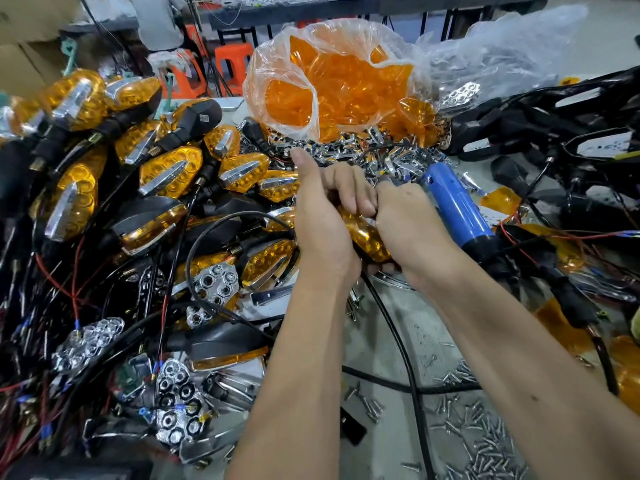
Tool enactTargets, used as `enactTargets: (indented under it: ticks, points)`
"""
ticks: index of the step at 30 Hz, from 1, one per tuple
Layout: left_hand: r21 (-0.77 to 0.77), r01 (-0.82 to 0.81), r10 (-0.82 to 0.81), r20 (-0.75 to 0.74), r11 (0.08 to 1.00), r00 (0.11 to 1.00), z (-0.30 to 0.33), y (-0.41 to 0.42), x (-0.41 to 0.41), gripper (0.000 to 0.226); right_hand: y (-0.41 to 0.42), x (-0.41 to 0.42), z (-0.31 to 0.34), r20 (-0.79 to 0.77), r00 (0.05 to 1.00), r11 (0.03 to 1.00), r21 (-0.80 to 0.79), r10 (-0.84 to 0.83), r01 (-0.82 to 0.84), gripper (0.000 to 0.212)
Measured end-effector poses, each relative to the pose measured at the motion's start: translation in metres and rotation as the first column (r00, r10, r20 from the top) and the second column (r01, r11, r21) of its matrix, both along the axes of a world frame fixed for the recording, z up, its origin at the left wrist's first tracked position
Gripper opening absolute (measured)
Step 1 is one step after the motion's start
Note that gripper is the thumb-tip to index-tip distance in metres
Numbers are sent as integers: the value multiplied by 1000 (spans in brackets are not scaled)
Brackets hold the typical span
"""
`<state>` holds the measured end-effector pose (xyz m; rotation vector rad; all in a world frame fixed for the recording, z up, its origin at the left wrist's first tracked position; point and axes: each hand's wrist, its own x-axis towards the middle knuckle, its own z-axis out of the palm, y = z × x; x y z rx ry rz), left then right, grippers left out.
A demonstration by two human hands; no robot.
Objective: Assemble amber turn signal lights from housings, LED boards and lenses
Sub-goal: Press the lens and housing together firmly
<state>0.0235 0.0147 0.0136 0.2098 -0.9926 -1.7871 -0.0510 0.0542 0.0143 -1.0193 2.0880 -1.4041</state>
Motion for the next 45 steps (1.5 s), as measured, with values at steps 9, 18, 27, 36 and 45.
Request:
enactTargets:
  ticks: [9, 18, 27, 36, 45]
  points:
    - [68, 5, -9, 57, 998, 998, 3, 1, -1, 78, 2, 15, 2, 120, 990, 995, -48, -78, 84, 26]
    - [429, -290, 194, 255, 855, 947, -2, -5, -6, 65, 4, 0, 0, -165, 986, 999, 42, 19, -13, 43]
    - [122, -151, 147, 41, 981, 988, -6, -10, 2, 78, 7, 0, 6, 289, 954, 988, 104, 76, -110, 23]
    - [185, -267, 245, 135, 946, 960, -3, -7, 0, 73, 8, 2, 13, 38, 991, 976, 170, 129, -133, 32]
    - [559, -431, 270, 350, 708, 897, -4, -21, 6, 81, 11, 38, -1, -701, 702, 979, -201, -127, -24, 41]
